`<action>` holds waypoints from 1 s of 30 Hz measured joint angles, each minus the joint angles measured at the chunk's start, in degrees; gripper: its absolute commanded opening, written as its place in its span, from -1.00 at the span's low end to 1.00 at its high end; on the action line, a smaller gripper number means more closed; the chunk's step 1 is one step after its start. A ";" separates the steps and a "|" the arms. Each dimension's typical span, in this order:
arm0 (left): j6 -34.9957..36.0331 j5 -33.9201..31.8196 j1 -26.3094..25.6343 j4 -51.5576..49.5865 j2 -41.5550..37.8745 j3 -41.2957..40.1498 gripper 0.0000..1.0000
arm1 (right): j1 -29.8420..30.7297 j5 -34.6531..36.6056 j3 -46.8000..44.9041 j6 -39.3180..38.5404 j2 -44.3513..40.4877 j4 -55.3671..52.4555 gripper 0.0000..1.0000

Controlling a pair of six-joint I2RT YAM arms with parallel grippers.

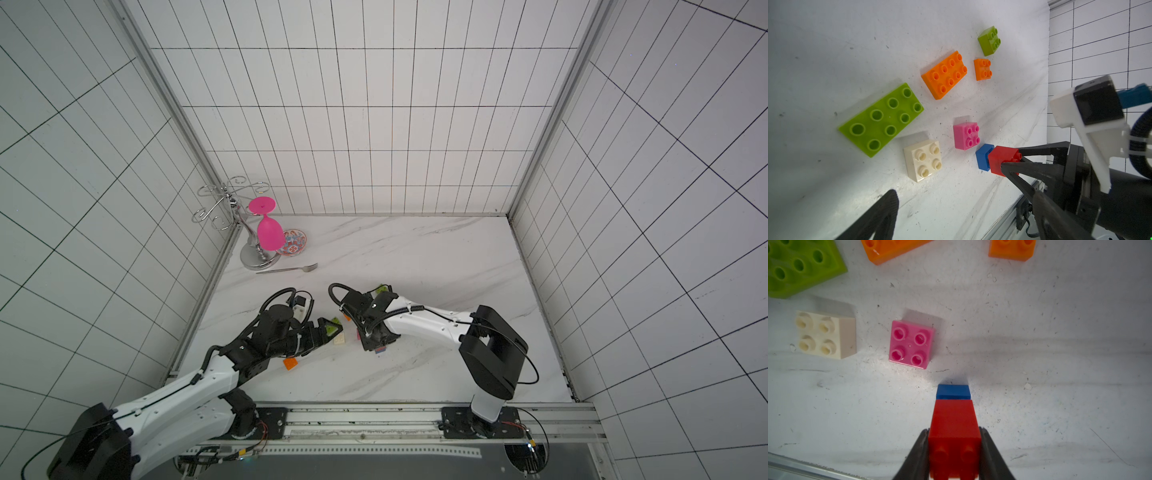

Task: Assemble the letter r with lego
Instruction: Assemble the lego brick with the lego brick.

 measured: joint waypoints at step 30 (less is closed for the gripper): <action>1.57 -1.29 0.50 -8.59 -11.54 0.00 0.85 | -0.55 -0.83 2.86 2.91 3.89 -3.30 -1.00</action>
